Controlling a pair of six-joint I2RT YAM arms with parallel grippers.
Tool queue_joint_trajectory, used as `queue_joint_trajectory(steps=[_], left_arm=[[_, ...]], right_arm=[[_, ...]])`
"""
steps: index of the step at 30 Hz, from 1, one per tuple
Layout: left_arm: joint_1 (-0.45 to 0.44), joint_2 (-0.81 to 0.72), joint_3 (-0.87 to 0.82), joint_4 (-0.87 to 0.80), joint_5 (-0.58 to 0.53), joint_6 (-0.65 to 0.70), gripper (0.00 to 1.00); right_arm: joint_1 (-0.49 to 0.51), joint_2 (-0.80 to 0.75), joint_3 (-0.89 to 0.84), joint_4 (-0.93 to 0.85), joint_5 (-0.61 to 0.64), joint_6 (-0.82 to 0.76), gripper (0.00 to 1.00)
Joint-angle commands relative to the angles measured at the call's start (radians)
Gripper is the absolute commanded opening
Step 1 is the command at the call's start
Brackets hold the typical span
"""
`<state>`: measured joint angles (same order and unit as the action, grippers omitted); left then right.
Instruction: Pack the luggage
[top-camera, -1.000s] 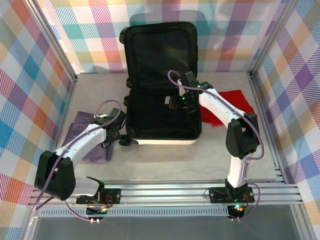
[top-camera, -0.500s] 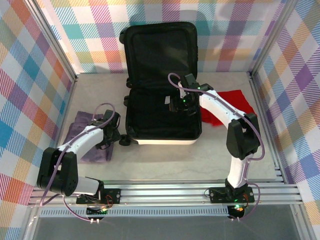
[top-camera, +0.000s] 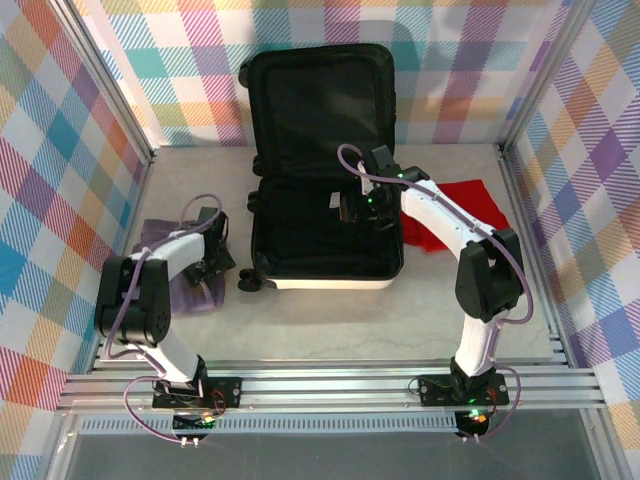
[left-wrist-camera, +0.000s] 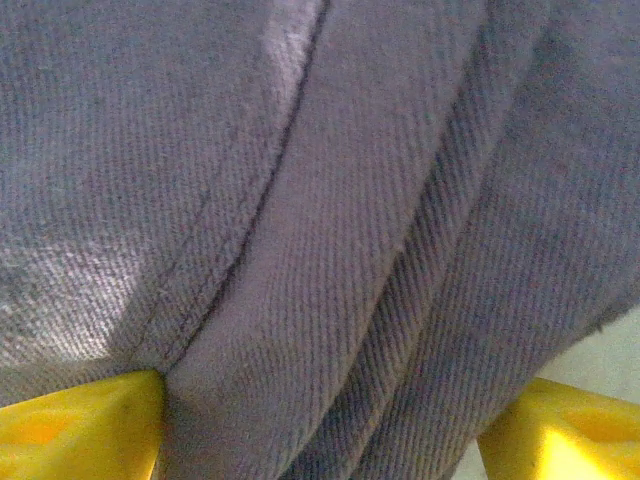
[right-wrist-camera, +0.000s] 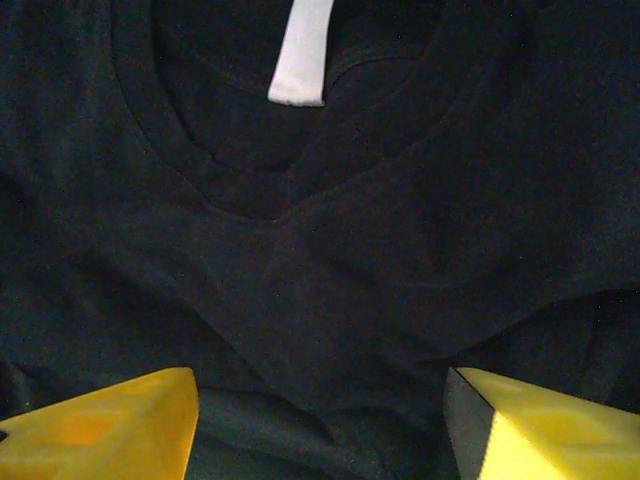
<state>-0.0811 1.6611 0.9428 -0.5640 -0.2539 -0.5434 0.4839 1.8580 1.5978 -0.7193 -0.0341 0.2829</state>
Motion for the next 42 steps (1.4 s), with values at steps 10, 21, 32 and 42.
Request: queue_joint_trajectory(steps=[10, 21, 32, 42], left_arm=[[0.010, -0.066, 0.128, -0.040, 0.074, 0.154, 0.81], [0.009, 0.094, 0.249, -0.169, 0.022, 0.242, 0.80], [0.009, 0.222, 0.259, -0.168, 0.024, 0.257, 0.75], [0.010, 0.280, 0.225, -0.146, -0.016, 0.249, 0.11]], right_arm=[[0.002, -0.062, -0.036, -0.010, 0.011, -0.010, 0.73], [0.002, -0.069, -0.034, -0.005, 0.006, -0.008, 0.77], [0.002, -0.089, -0.064, 0.001, 0.018, -0.002, 0.79], [0.002, -0.120, -0.077, 0.003, 0.041, -0.008, 0.79]])
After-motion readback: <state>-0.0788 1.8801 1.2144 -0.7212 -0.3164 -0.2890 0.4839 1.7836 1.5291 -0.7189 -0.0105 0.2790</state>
